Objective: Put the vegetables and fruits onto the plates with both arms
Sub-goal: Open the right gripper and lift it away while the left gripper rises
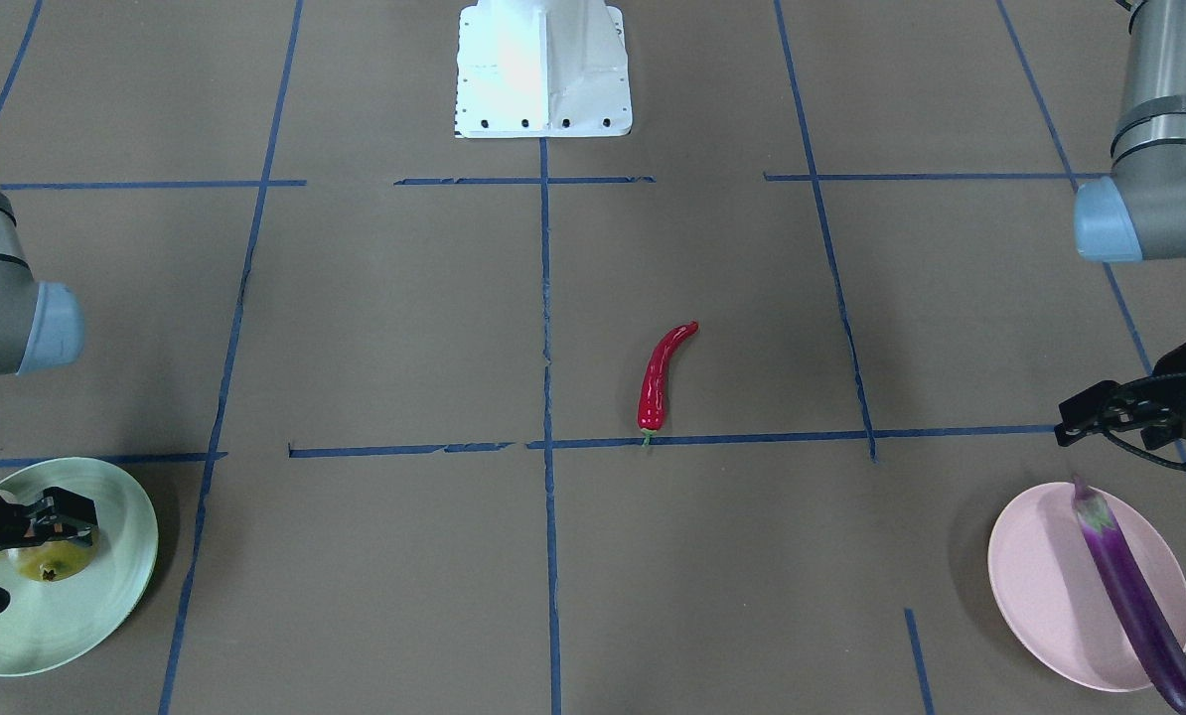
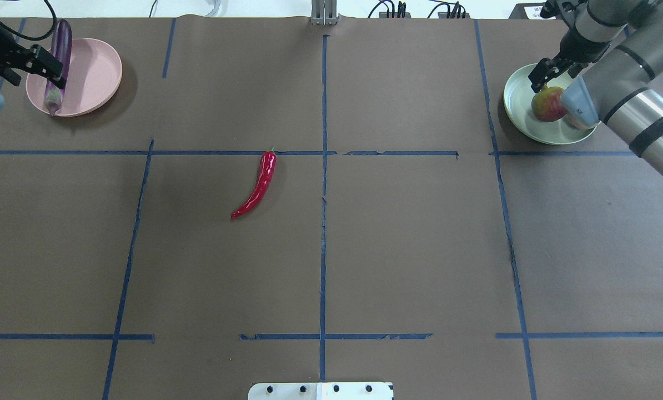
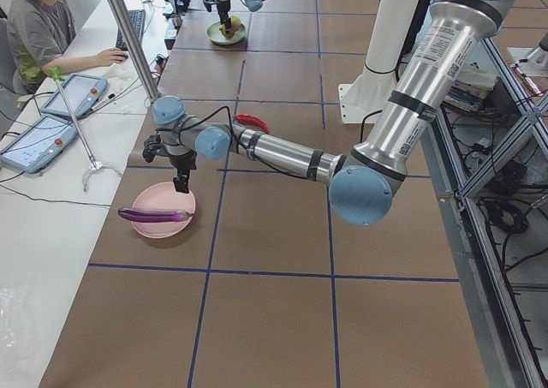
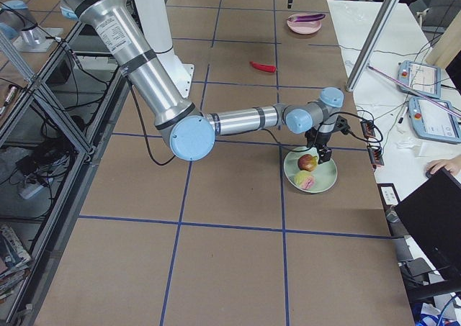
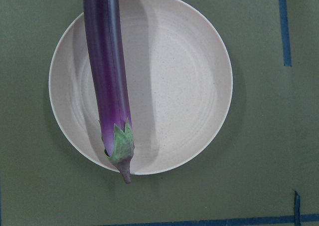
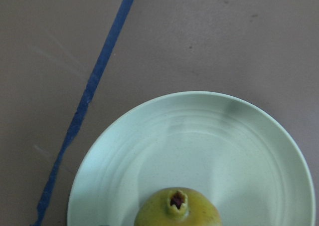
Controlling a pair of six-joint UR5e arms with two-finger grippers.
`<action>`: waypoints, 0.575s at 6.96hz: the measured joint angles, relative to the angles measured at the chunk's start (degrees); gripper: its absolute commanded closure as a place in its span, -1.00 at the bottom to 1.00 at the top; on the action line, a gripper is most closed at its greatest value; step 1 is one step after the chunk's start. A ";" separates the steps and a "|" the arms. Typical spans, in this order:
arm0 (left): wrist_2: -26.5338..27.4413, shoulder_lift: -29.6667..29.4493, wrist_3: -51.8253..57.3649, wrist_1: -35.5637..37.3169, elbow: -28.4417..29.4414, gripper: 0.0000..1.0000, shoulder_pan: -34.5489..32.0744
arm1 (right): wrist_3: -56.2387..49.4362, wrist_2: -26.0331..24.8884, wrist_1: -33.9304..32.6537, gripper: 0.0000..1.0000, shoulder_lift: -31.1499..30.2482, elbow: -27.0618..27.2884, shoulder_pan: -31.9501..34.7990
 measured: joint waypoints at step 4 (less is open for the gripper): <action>0.13 -6.52 -12.05 -1.73 -2.59 -1.00 13.24 | -2.63 5.75 -11.50 -1.00 -17.95 23.79 9.46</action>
